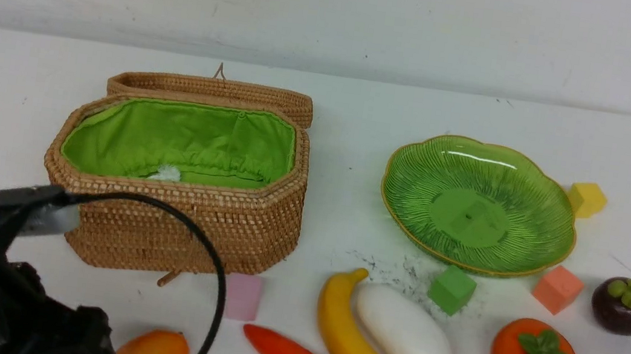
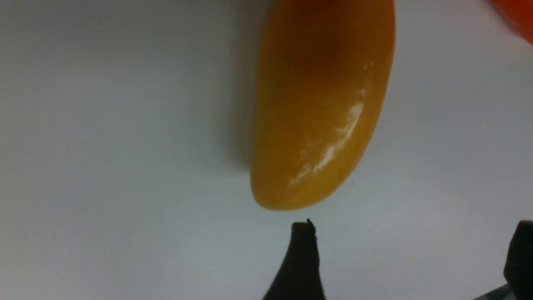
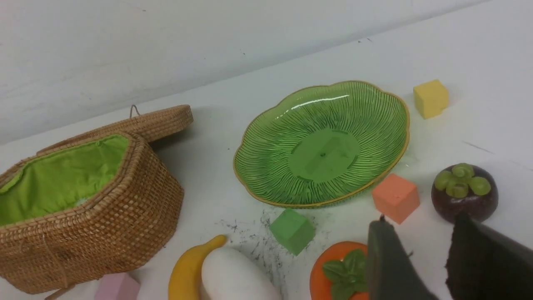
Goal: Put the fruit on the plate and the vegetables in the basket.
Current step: Grab the mango with your left arm and place it on the right plate
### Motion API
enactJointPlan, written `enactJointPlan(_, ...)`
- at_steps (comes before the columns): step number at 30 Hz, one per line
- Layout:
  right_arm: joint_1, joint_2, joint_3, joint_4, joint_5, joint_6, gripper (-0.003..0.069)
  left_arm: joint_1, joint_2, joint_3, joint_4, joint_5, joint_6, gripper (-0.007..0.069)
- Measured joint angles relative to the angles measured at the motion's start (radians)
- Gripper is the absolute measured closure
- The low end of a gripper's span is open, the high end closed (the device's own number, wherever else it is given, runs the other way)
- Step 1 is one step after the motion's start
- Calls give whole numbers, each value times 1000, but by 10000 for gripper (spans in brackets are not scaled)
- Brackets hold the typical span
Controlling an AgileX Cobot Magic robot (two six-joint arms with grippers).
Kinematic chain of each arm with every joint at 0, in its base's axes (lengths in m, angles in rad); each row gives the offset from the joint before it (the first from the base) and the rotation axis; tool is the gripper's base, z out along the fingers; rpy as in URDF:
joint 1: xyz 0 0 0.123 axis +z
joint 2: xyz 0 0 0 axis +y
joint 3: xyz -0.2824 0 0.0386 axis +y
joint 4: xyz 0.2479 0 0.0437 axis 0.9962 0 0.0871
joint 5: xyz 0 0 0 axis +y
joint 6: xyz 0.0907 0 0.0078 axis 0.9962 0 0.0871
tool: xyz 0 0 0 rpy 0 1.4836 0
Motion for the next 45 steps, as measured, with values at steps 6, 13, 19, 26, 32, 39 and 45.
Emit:
enactJointPlan(6,0,0,0,0,14,0,414,-183,83,-47,117,-76,-26,29)
enactJointPlan(13,0,0,0,0,38,0,414,-327,194,-108,483,-88,-477,29)
enactJointPlan(19,0,0,0,-4,46,0,414,-342,341,-109,499,-146,-572,29)
enactJointPlan(26,0,0,0,-6,49,-1,414,-342,448,-114,496,-180,-571,27)
enactJointPlan(32,0,0,0,-6,49,-1,414,-342,436,-114,495,-182,-506,57)
enactJointPlan(39,0,0,0,-6,50,-1,414,-342,357,-211,365,-68,-239,57)
enactJointPlan(45,0,0,0,-6,52,-1,414,-342,329,-501,174,34,-56,57)
